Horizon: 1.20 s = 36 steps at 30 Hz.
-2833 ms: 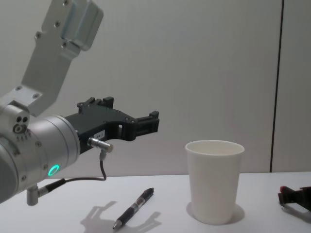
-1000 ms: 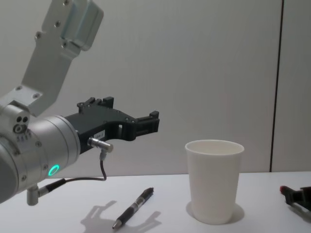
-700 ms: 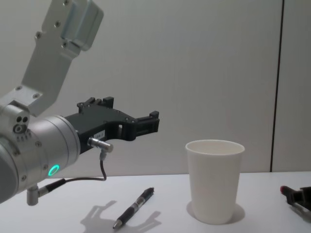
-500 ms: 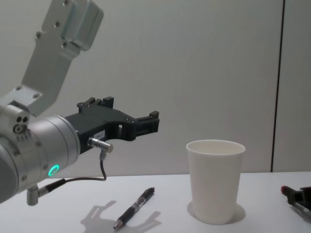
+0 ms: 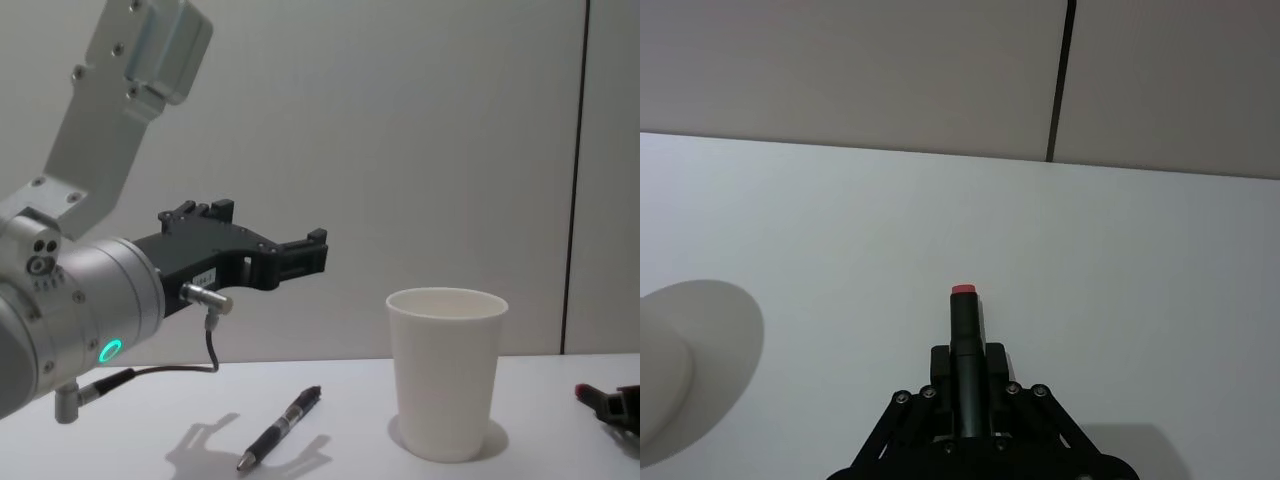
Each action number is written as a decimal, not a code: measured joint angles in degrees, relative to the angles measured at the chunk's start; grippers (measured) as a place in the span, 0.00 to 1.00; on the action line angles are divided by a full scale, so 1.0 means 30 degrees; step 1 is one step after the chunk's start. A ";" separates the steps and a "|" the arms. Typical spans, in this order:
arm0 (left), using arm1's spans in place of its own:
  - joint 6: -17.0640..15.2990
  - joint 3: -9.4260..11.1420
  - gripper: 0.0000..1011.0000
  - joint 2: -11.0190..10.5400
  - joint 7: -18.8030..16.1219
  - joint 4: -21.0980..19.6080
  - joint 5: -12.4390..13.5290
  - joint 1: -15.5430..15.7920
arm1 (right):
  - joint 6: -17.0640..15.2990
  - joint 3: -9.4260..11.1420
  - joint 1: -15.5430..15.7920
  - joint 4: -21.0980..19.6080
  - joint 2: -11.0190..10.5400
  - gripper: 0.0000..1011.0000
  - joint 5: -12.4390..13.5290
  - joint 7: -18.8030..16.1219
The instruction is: Place the pen into the pen holder.
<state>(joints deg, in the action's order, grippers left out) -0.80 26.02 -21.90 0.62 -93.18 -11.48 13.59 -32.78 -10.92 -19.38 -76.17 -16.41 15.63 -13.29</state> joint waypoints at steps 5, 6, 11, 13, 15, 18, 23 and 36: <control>0.0000 0.0001 0.99 0.0001 0.0001 0.0000 -0.0001 0.0000 | 0.0000 0.0002 0.0000 0.0000 0.0000 0.19 0.0001 -0.0001; 0.0000 0.0000 0.99 0.0000 0.0001 0.0000 -0.0001 0.0000 | 0.0000 0.0002 -0.0001 0.0001 0.0000 0.19 0.0003 -0.0002; 0.0000 0.0000 0.99 -0.0001 0.0000 0.0000 -0.0001 0.0000 | 0.0000 0.0002 -0.0001 0.0001 0.0000 0.18 0.0004 -0.0002; 0.0000 -0.0001 0.99 0.0000 0.0001 0.0000 -0.0001 0.0000 | 0.0000 0.0002 -0.0001 0.0001 0.0000 0.18 0.0003 -0.0003; 0.0000 0.0000 0.99 0.0001 0.0000 0.0000 -0.0001 0.0000 | 0.0000 0.0002 0.0000 0.0001 0.0000 0.18 0.0001 -0.0003; 0.0000 0.0000 0.99 0.0000 0.0000 0.0000 -0.0001 0.0000 | 0.0000 0.0002 -0.0001 0.0001 -0.0001 0.18 -0.0003 -0.0004; 0.0000 0.0000 0.99 0.0000 0.0001 0.0000 -0.0001 0.0000 | 0.0021 0.0001 -0.0009 0.0001 0.0015 0.18 -0.0015 -0.0012; 0.0000 0.0000 0.99 0.0001 0.0004 0.0001 0.0000 0.0000 | 0.1425 -0.0130 -0.0023 -0.0569 0.0306 0.18 0.0685 0.0006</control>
<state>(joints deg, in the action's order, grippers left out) -0.80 26.02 -21.89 0.63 -93.17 -11.48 13.59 -28.50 -11.31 -19.45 -77.88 -15.49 17.68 -13.27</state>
